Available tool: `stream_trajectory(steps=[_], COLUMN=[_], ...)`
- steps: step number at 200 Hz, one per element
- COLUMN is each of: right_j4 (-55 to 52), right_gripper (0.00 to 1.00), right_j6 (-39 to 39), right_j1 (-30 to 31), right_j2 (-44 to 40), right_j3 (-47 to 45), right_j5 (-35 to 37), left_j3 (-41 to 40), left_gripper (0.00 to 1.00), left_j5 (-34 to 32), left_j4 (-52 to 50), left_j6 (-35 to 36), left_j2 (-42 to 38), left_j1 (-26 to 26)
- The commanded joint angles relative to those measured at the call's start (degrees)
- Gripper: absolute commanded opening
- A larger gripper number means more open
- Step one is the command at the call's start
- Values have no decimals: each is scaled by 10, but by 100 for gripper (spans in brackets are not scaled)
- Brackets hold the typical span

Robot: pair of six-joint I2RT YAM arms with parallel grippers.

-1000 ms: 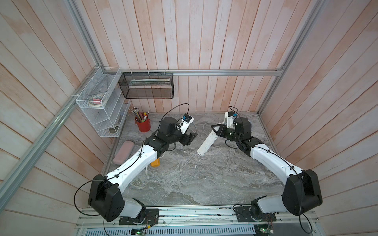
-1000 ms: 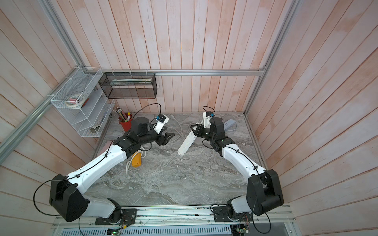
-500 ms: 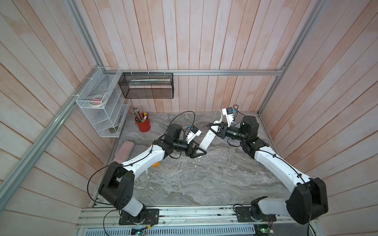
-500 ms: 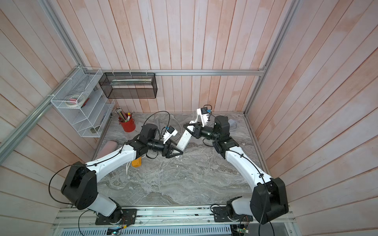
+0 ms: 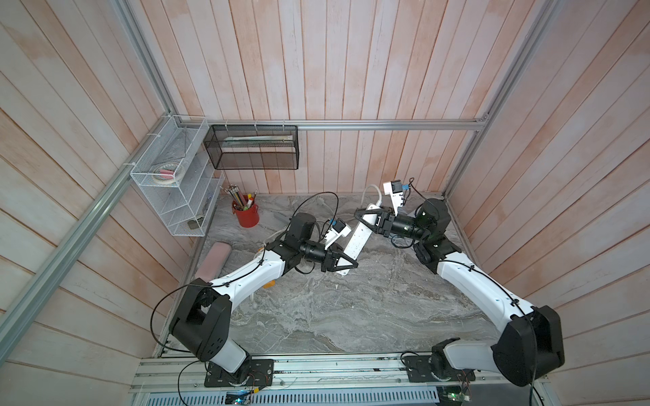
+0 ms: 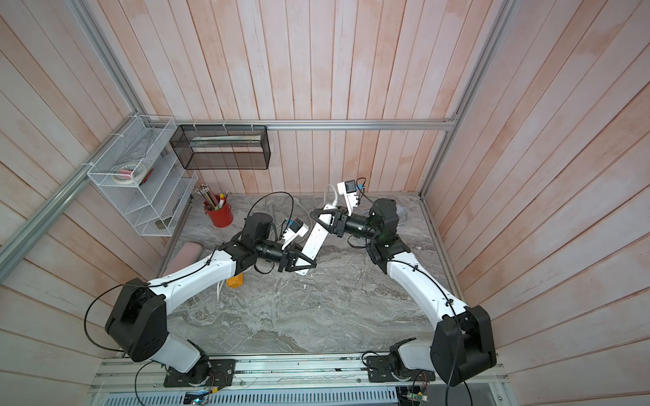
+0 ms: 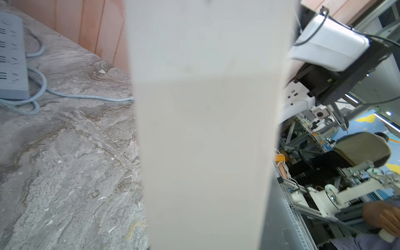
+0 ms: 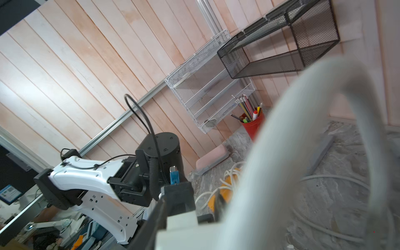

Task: Wrap the cord around the power strip
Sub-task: Adjust the power strip, then wrap the power cord around the power strip.

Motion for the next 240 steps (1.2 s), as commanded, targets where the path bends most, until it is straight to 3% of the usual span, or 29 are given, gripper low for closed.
stream_trajectory(steps=[1, 24, 47, 72, 96, 125, 205, 225, 240], right_j4=[13, 27, 32, 36, 77, 163, 299, 312, 303], right_gripper=[62, 68, 69, 70, 70, 70, 70, 65, 43], right_j6=[-30, -22, -31, -90, -197, -268, -239, -223, -231], right_j1=[-9, -34, -50, -48, -19, 9, 53, 54, 55], right_j2=[-36, -68, -99, -101, -58, 34, 247, 291, 312], right_j3=[-25, -71, -115, -182, -217, -190, -11, 28, 43], right_j5=[101, 124, 129, 215, 305, 376, 377, 411, 410], left_j3=[6, 3, 34, 72, 103, 143, 180, 177, 170], left_gripper=[13, 11, 10, 11, 10, 11, 11, 10, 11], left_j5=[-60, -77, -102, -112, -113, -123, -135, -139, -154], left_j4=[40, 77, 52, 23, -1, -45, -78, -75, -68], left_j6=[-45, -83, -77, -72, -72, -59, -56, -60, -64], left_j2=[-27, -50, -60, -63, -68, -77, -90, -96, -102], left_j1=[24, 42, 44, 43, 39, 29, 8, 8, 11])
